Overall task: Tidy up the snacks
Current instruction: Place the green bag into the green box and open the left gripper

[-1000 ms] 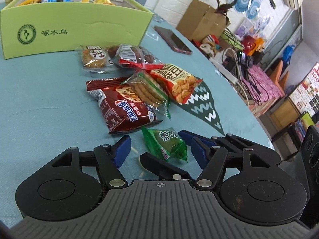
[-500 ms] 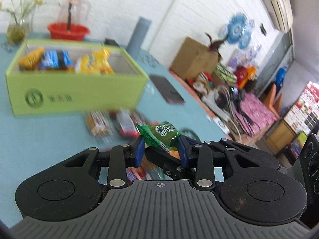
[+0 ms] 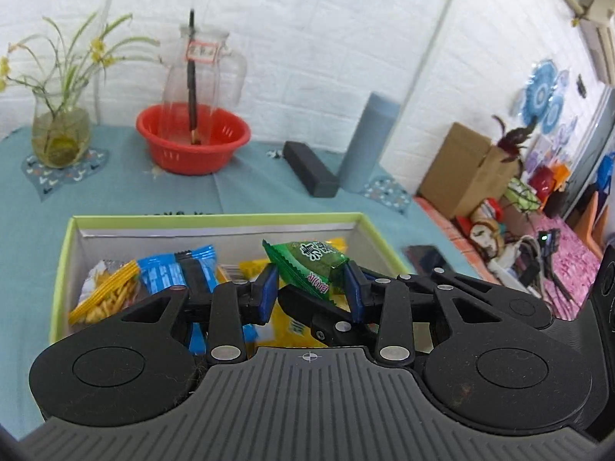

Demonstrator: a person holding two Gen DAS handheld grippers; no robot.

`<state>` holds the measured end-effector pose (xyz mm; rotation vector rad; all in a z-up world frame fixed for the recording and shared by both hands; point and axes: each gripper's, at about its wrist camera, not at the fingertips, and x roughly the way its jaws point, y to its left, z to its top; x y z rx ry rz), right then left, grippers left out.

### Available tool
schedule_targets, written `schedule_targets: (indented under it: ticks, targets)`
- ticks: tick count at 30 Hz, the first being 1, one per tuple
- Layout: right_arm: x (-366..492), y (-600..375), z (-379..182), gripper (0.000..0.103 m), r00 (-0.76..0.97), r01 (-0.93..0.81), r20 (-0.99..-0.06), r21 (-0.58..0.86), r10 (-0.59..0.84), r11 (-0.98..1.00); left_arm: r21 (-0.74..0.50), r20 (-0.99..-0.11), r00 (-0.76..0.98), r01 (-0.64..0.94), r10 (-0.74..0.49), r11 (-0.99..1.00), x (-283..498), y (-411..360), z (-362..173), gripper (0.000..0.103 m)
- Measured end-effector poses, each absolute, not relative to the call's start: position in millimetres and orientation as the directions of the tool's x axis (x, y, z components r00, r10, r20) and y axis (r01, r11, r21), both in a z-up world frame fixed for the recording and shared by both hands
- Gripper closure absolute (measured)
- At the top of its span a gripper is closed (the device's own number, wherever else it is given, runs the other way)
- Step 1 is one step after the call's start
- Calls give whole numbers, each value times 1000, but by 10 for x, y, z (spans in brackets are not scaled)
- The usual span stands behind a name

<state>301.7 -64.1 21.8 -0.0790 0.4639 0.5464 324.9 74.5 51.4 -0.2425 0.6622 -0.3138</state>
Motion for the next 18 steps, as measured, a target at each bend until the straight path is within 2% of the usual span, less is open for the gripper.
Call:
schedule_targets:
  ticks: [4,5,8,10,13,15,18]
  targets:
    - [3210,-505,-63,48,735,-529,-503,-6,454,849,-324,-609,706,194,-361,926,3530,793,171,88]
    - [3195,-468,-90,43,742,-526,-508,-35,438,850,-333,-621,692,192,-368,923,3557,808,119,88]
    - [3190,-464,-51,42,739,-529,-509,-31,442,848,-358,-600,697,206,-394,911,3522,877,140,85]
    - [3150,-570,61,33,732,-531,-487,30,476,847,-380,-566,712,221,-415,898,3403,920,274,69]
    - [2842,-731,283,21,773,-517,-426,4,470,856,-383,-500,758,239,-418,892,3098,966,548,53]
    - [2570,-843,389,8,803,-498,-397,-36,445,866,-374,-461,786,249,-412,893,2838,985,715,47]
    - [2100,-1026,412,9,826,-467,-382,-53,415,883,-381,-449,791,251,-416,890,2434,996,755,45]
